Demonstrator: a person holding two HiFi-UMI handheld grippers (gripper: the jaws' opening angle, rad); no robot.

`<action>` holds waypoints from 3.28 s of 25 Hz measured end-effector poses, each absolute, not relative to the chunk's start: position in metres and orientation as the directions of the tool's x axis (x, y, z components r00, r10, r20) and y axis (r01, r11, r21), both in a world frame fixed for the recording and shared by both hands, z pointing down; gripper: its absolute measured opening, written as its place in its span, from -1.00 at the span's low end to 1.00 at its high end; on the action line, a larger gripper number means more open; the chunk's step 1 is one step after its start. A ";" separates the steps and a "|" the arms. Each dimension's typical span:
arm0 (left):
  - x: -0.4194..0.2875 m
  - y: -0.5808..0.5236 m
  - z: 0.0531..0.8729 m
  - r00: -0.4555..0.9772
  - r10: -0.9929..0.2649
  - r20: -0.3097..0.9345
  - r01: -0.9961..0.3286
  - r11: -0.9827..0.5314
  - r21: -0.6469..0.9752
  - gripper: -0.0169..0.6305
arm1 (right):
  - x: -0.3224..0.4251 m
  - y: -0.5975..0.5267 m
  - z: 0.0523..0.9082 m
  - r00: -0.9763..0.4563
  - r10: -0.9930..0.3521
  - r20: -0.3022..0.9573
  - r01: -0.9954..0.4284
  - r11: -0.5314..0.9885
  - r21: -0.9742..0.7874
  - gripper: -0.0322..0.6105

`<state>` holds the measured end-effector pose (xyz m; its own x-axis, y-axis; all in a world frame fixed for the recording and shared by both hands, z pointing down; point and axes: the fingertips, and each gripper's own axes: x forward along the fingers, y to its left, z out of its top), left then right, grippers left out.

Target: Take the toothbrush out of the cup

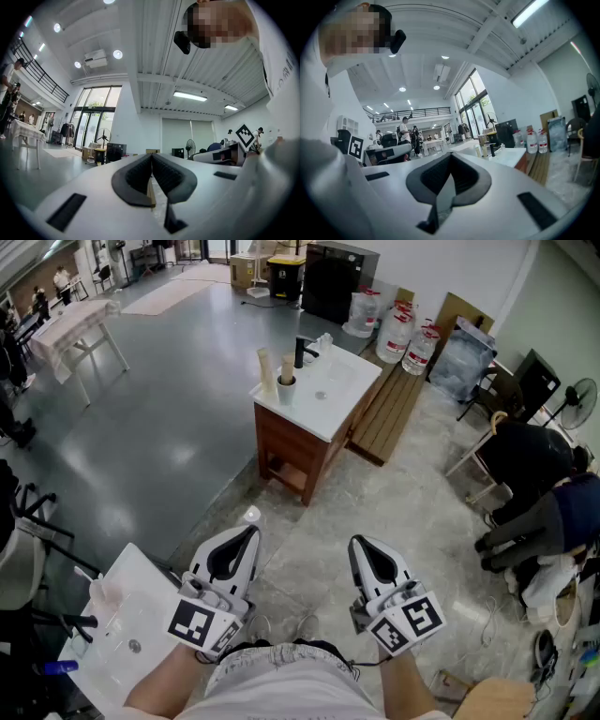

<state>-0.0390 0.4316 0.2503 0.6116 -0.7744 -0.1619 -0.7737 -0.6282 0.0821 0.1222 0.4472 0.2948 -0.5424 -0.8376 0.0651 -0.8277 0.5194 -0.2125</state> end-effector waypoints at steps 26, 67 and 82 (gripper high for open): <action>-0.039 0.432 0.259 0.611 -0.780 -0.137 -0.779 -0.623 0.073 -0.89 | 0.115 0.447 0.294 -0.529 -0.844 0.090 -0.845 0.515 -0.146 -0.88; -0.039 0.422 0.274 0.604 -0.792 -0.089 -0.787 -0.611 0.090 -0.34 | 0.116 0.440 0.292 -0.523 -0.849 0.074 -0.846 0.506 -0.167 -0.36; -0.038 0.413 0.280 0.575 -0.815 -0.073 -0.809 -0.579 0.100 -0.08 | 0.122 0.435 0.295 -0.536 -0.841 0.073 -0.837 0.517 -0.180 -0.14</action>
